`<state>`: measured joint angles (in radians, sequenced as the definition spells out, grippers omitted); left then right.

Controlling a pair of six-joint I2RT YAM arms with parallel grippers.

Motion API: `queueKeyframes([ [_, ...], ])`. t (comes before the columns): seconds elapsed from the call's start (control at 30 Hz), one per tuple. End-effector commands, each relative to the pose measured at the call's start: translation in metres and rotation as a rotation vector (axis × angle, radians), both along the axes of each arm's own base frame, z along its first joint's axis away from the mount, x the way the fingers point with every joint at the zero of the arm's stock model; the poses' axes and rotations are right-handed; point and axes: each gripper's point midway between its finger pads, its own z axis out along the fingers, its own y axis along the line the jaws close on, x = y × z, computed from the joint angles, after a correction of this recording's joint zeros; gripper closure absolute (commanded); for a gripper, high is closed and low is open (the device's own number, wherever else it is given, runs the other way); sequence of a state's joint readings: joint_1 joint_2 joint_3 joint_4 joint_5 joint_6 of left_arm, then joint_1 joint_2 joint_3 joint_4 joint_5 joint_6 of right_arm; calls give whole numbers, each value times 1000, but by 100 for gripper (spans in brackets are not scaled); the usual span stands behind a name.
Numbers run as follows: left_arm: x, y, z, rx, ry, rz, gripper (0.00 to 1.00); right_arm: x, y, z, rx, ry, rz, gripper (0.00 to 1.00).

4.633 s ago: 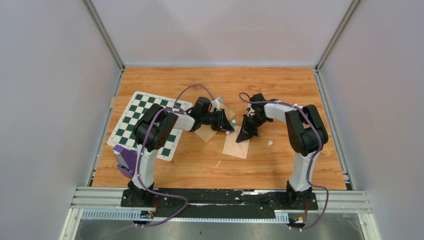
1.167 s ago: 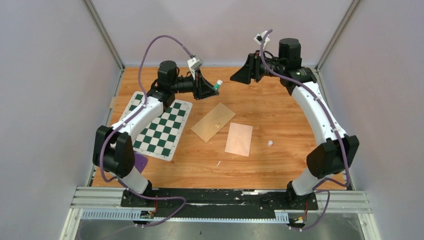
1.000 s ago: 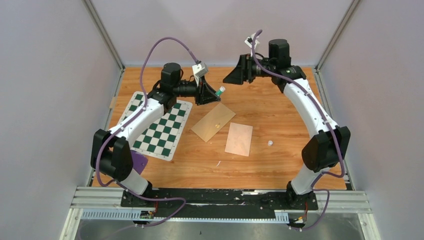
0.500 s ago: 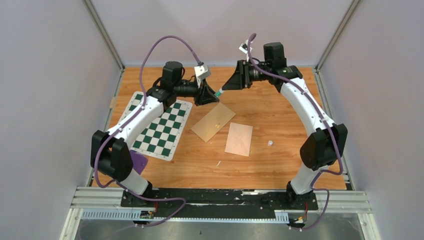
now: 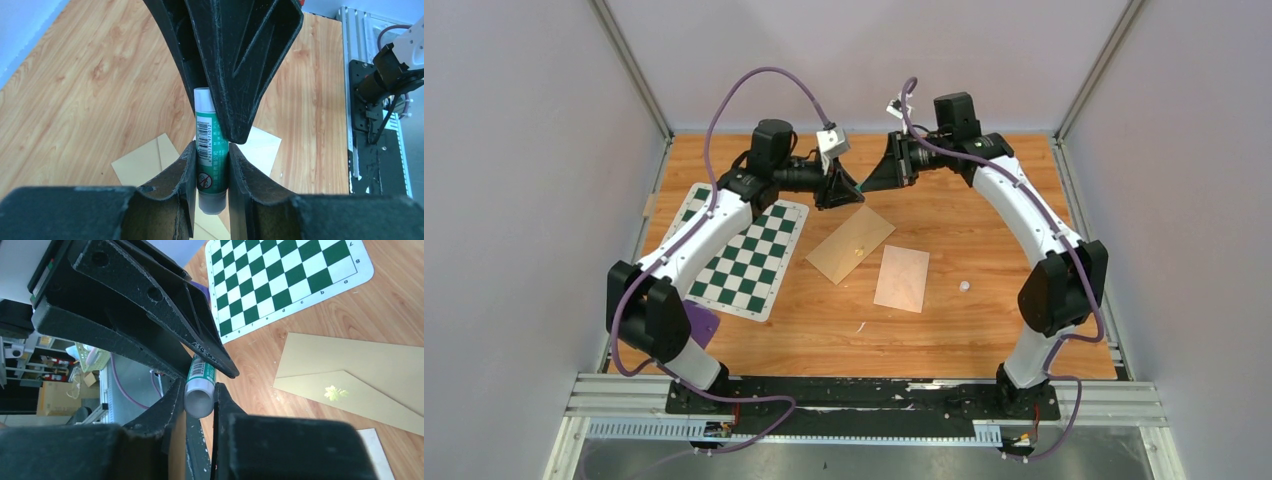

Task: Place the letter into the envelope and seal it
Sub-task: Adjust the solid glue.

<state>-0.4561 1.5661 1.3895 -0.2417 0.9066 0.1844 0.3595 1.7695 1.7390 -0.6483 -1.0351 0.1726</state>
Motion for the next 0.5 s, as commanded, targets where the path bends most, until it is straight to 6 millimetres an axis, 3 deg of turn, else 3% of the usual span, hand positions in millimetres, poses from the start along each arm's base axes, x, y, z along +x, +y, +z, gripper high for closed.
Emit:
queueKeyframes([
  [0.0,5,-4,26,-30,-70,-4,97,2,-1,7,3,-53,7,100],
  [0.03,6,-4,26,-30,-66,1,95,1,-3,10,5,-72,2,100],
  [0.1,10,-3,27,-26,-61,28,80,-1,-8,20,22,-111,-1,100],
  [0.13,16,-2,29,-27,-50,73,66,-2,-11,27,36,-134,-8,100],
  [0.2,28,4,40,-60,-22,164,52,2,-23,41,58,-158,-64,100],
  [0.23,32,6,43,-88,9,195,49,5,-29,51,77,-168,-99,100],
  [0.27,42,14,62,-180,67,257,44,10,-37,60,100,-174,-144,100],
  [0.3,47,18,63,-224,112,286,41,14,-45,71,136,-187,-190,100],
  [0.33,55,25,80,-315,158,308,37,17,-49,79,174,-217,-217,100],
  [0.47,65,24,103,-377,188,284,35,23,-52,90,243,-172,-203,100],
])
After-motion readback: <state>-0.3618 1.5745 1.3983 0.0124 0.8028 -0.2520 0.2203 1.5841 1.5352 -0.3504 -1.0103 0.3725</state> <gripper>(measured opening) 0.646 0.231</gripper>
